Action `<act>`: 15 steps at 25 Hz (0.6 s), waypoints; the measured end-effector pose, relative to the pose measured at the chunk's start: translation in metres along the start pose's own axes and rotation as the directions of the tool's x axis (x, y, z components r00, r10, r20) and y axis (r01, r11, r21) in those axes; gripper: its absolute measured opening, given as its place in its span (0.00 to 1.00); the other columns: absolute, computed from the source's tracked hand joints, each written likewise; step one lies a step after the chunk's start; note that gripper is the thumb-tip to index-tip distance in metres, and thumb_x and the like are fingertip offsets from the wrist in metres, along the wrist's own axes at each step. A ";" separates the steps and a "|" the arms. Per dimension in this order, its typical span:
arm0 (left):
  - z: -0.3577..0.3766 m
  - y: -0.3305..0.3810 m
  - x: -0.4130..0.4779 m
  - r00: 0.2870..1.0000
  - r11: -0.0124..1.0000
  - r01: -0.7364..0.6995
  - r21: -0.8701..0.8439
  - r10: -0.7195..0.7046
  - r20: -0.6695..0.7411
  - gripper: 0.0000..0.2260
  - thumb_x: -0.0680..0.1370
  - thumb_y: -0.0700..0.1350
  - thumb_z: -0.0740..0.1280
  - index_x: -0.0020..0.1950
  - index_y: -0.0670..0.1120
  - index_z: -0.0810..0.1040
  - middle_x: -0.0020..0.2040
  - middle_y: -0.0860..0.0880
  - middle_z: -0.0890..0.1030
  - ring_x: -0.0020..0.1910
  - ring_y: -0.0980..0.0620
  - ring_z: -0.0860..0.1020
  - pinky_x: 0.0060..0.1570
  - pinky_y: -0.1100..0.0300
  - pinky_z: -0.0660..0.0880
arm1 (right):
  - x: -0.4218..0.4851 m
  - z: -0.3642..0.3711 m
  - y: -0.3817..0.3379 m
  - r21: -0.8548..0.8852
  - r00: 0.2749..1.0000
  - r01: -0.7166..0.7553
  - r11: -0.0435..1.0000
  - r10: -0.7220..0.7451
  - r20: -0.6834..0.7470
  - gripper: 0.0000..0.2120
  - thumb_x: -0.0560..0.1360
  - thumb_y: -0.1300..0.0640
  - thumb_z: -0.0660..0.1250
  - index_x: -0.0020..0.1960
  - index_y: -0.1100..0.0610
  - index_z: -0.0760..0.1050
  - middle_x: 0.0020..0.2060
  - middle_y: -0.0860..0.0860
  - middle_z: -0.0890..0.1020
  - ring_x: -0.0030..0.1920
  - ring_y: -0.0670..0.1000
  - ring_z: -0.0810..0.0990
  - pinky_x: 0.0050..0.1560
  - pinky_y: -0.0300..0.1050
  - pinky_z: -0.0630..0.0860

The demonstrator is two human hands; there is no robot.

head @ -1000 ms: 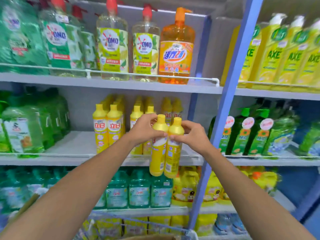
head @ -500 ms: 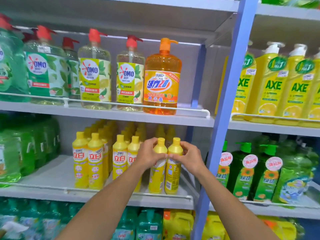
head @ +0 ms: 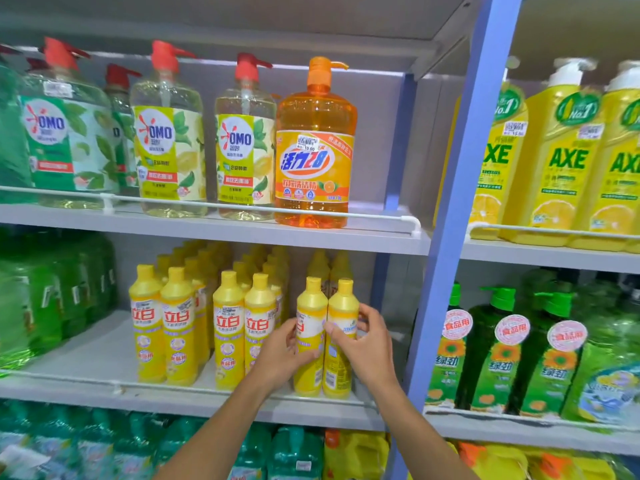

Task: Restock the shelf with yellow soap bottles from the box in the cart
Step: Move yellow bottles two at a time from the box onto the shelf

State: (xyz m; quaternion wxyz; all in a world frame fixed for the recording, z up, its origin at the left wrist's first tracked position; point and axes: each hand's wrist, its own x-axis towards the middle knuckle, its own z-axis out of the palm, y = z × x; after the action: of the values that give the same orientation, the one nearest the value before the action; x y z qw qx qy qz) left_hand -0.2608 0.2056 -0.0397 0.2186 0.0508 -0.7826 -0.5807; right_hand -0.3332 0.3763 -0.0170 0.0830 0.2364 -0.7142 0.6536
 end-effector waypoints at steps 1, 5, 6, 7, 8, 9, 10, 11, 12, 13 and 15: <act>0.001 -0.005 -0.002 1.000 1.000 0.001 -0.004 -0.001 0.003 0.27 0.71 0.37 0.79 0.68 0.46 0.76 0.59 0.51 0.85 0.60 0.53 0.82 0.63 0.45 0.78 | -0.002 0.001 0.001 -0.005 1.000 -0.009 1.000 0.008 -0.017 0.30 0.63 0.43 0.83 0.60 0.46 0.75 0.52 0.42 0.84 0.49 0.38 0.84 0.48 0.39 0.83; 0.003 -0.009 -0.001 0.997 0.998 -0.004 0.069 0.009 -0.074 0.26 0.67 0.47 0.82 0.62 0.53 0.77 0.56 0.56 0.85 0.57 0.56 0.82 0.60 0.50 0.79 | -0.001 -0.002 0.010 0.057 0.999 -0.040 0.998 0.039 0.022 0.27 0.68 0.48 0.82 0.62 0.49 0.73 0.53 0.44 0.85 0.51 0.40 0.84 0.51 0.41 0.83; 0.005 -0.009 -0.002 0.994 0.995 -0.004 0.097 0.014 -0.104 0.26 0.66 0.49 0.82 0.60 0.53 0.77 0.55 0.55 0.85 0.55 0.56 0.82 0.58 0.52 0.80 | -0.002 -0.004 0.013 0.075 0.998 -0.037 0.996 0.034 0.047 0.27 0.70 0.49 0.80 0.63 0.50 0.72 0.55 0.44 0.84 0.54 0.41 0.84 0.53 0.41 0.82; 0.009 -0.007 -0.003 0.990 0.992 -0.008 0.128 0.026 -0.136 0.26 0.65 0.50 0.83 0.59 0.52 0.76 0.53 0.55 0.84 0.53 0.56 0.82 0.55 0.54 0.81 | -0.004 -0.006 0.015 0.077 0.998 -0.032 0.997 0.027 0.061 0.25 0.72 0.50 0.78 0.64 0.50 0.71 0.57 0.44 0.84 0.56 0.42 0.84 0.54 0.41 0.82; 0.013 -0.006 -0.003 0.985 0.987 -0.013 0.162 0.040 -0.166 0.26 0.65 0.50 0.83 0.58 0.51 0.75 0.52 0.55 0.84 0.52 0.57 0.82 0.52 0.56 0.81 | -0.006 -0.008 0.016 0.078 0.997 -0.027 0.997 0.022 0.067 0.22 0.75 0.51 0.76 0.65 0.50 0.71 0.58 0.44 0.84 0.57 0.42 0.84 0.54 0.40 0.82; 0.017 -0.005 -0.004 0.981 0.983 -0.021 0.182 0.055 -0.188 0.26 0.65 0.50 0.83 0.57 0.51 0.75 0.52 0.55 0.84 0.51 0.58 0.82 0.50 0.59 0.81 | -0.009 -0.009 0.017 0.077 0.997 -0.024 0.997 0.018 0.070 0.19 0.77 0.51 0.73 0.65 0.50 0.72 0.59 0.45 0.84 0.57 0.42 0.84 0.54 0.39 0.82; 0.020 -0.004 -0.006 0.977 0.981 -0.026 0.190 0.065 -0.204 0.26 0.65 0.50 0.83 0.57 0.51 0.74 0.51 0.56 0.83 0.50 0.59 0.81 0.48 0.62 0.80 | -0.012 -0.009 0.016 0.075 0.997 -0.014 0.997 0.009 0.071 0.18 0.78 0.52 0.71 0.66 0.51 0.73 0.59 0.46 0.83 0.57 0.40 0.83 0.52 0.37 0.81; 0.023 -0.003 -0.007 0.973 0.981 -0.030 0.192 0.072 -0.218 0.26 0.65 0.49 0.83 0.57 0.51 0.74 0.52 0.56 0.83 0.50 0.60 0.81 0.47 0.65 0.79 | -0.014 -0.009 0.015 0.063 0.998 -0.001 0.998 -0.003 0.067 0.17 0.79 0.53 0.70 0.67 0.52 0.74 0.60 0.46 0.81 0.56 0.37 0.83 0.51 0.34 0.80; 0.024 -0.002 -0.008 0.972 0.981 -0.030 0.190 0.073 -0.225 0.26 0.66 0.49 0.83 0.58 0.51 0.74 0.52 0.56 0.82 0.51 0.60 0.81 0.47 0.67 0.78 | -0.014 -0.010 0.013 0.047 0.998 0.010 0.999 -0.013 0.061 0.17 0.80 0.54 0.69 0.68 0.53 0.74 0.60 0.47 0.80 0.55 0.34 0.81 0.49 0.30 0.79; 0.024 -0.003 -0.008 0.973 0.984 -0.030 0.176 0.069 -0.219 0.27 0.66 0.48 0.82 0.59 0.51 0.73 0.53 0.56 0.82 0.52 0.61 0.81 0.48 0.68 0.78 | -0.014 -0.011 0.013 0.036 0.998 0.017 0.999 -0.019 0.063 0.17 0.81 0.55 0.68 0.69 0.53 0.75 0.60 0.47 0.78 0.55 0.33 0.80 0.48 0.28 0.77; 0.022 -0.006 -0.013 0.983 0.992 -0.034 0.121 0.055 -0.174 0.27 0.69 0.48 0.81 0.63 0.52 0.73 0.56 0.57 0.82 0.53 0.61 0.81 0.51 0.65 0.80 | -0.013 -0.014 0.015 0.043 0.997 0.010 0.999 -0.013 0.073 0.18 0.81 0.55 0.68 0.70 0.53 0.74 0.60 0.48 0.80 0.55 0.34 0.81 0.48 0.28 0.77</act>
State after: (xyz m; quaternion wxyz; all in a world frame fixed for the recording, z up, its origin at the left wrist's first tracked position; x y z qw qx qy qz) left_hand -0.2589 0.2281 -0.0539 0.2970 0.0974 -0.7937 -0.5218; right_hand -0.3313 0.3937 -0.0340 0.0554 0.2658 -0.7013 0.6591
